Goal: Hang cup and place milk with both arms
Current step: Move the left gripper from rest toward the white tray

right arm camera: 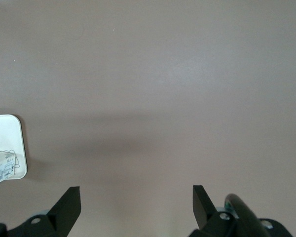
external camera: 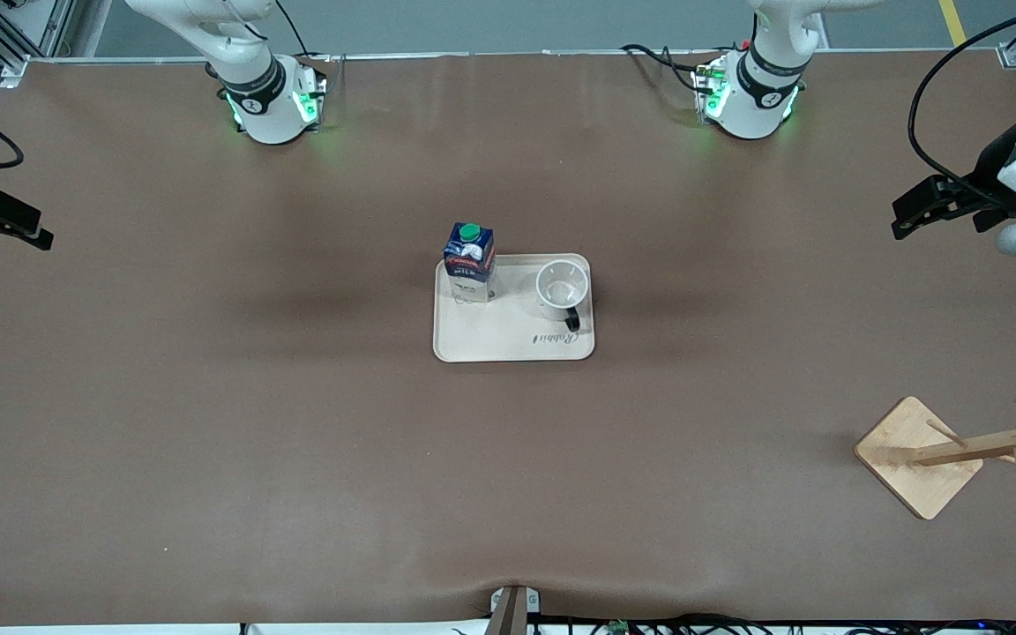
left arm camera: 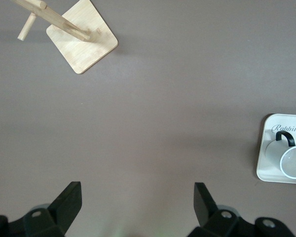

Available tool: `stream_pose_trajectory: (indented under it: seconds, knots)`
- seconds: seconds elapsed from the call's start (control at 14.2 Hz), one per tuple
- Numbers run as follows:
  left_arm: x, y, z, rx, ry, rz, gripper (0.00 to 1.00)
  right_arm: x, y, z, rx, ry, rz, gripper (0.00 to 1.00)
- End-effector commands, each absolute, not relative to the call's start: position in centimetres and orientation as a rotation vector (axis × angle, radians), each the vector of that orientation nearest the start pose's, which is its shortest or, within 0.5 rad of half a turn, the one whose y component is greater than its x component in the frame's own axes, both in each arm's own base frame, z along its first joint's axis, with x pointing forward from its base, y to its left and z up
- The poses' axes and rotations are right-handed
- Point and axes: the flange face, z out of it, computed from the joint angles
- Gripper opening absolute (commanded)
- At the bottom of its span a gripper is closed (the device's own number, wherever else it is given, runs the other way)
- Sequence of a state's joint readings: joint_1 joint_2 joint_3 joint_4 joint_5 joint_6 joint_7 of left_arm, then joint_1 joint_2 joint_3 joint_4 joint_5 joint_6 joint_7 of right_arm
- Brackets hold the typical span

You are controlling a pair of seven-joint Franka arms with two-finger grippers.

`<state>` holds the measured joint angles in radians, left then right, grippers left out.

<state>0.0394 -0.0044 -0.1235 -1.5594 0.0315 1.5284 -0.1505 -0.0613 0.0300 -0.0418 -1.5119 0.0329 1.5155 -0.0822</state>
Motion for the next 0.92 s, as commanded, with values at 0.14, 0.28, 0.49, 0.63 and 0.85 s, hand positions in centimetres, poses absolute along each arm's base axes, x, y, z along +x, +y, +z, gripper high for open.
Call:
stream_pose_trajectory:
  seconds: [0.14,0.28,0.49,0.63,0.85]
  knots:
    - [54.7,-4.5,63.1,-3.106,-0.100,0.042,1.00,55.2,-5.8,63.7,-3.095,0.029,0.038,1.00]
    - [54.7,-4.8,63.1,-3.107,-0.090,0.042,1.00,55.3,-5.8,63.7,-3.095,0.029,0.033,1.00]
    - [54.7,-5.1,63.1,-3.108,-0.078,0.039,1.00,55.2,-5.9,63.7,-3.095,0.032,0.035,1.00]
    - [54.7,-5.3,63.1,-3.108,-0.064,0.042,1.00,55.2,-5.8,63.7,-3.095,0.029,0.036,1.00]
    - [54.9,-7.2,62.2,-3.105,0.003,0.064,1.00,55.2,-5.8,63.7,-3.095,0.029,0.036,1.00]
